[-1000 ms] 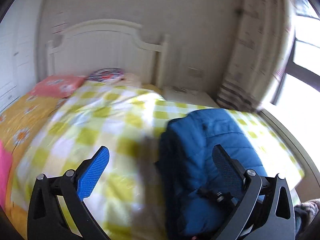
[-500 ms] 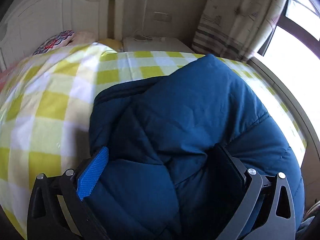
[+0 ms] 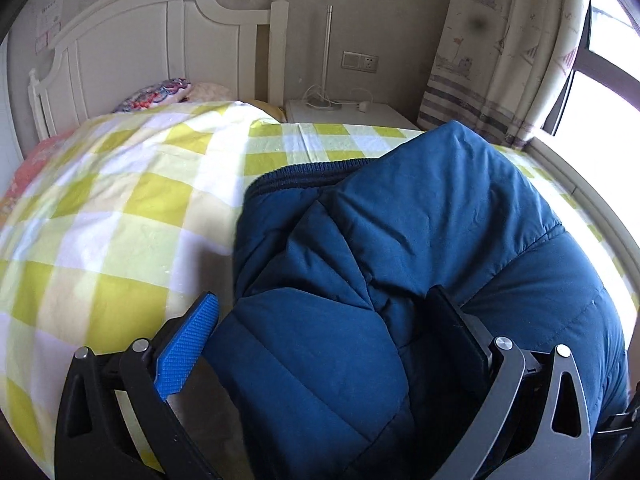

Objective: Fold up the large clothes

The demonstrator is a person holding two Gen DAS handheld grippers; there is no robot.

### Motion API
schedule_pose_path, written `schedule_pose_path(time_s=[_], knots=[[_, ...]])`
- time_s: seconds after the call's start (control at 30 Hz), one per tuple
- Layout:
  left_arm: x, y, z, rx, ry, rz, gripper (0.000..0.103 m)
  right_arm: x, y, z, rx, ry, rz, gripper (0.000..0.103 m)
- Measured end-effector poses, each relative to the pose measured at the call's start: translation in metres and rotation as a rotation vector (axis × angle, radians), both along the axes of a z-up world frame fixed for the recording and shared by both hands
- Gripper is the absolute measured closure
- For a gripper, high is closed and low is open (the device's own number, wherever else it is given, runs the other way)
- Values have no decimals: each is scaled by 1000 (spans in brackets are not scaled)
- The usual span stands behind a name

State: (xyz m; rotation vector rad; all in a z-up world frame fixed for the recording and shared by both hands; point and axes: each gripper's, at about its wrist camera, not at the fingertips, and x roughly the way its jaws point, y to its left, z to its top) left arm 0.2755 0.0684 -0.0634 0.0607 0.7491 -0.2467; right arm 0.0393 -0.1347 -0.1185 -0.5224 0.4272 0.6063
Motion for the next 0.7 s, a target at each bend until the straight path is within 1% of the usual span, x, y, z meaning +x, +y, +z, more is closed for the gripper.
schedule_pose_path(time_s=[0.07, 0.1, 0.17, 0.2, 0.23, 0.27, 0.33, 0.37, 0.4, 0.43, 0.47, 0.5, 0.53, 0.6, 0.63, 0.7], knots=[[-14, -9, 18, 115, -46, 50, 5, 4, -9, 5, 22, 54, 9, 31], [-23, -12, 32, 147, -76, 69, 5, 10, -6, 7, 19, 58, 15, 31], [-37, -15, 61, 107, -120, 56, 5, 13, -8, 5, 29, 67, 25, 31], [-40, -17, 68, 105, -128, 56, 5, 18, -5, 3, 29, 67, 27, 31], [-42, -21, 74, 121, -137, 61, 4, 18, -6, 4, 27, 66, 28, 31], [-42, -27, 72, 157, -137, 78, 4, 20, -3, 3, 26, 66, 28, 31], [-33, -34, 51, 220, -71, 147, 4, 22, -6, 0, 33, 64, 30, 31], [-26, -36, 24, 238, -12, 190, 4, 22, -5, -2, 35, 64, 36, 31], [-26, -34, 13, 202, -24, 206, 4, 19, -7, -1, 39, 65, 60, 29], [-29, -28, 8, 157, -48, 234, 4, 15, -11, 3, 42, 77, 102, 27], [-33, -18, 8, 126, -52, 274, 4, 16, -7, 6, 45, 98, 138, 27], [-35, -13, 8, 112, -53, 289, 4, 14, -8, 10, 50, 107, 151, 27], [-35, -11, 8, 102, -52, 294, 4, 16, -17, 18, 65, 99, 143, 28], [-33, -9, 6, 92, -40, 286, 4, 28, -40, 39, 131, 53, 88, 28], [-32, -9, 6, 93, -38, 285, 4, 42, -56, 54, 192, 32, 40, 28], [-31, -10, 6, 99, -42, 288, 4, 71, -80, 77, 288, 18, -40, 29]])
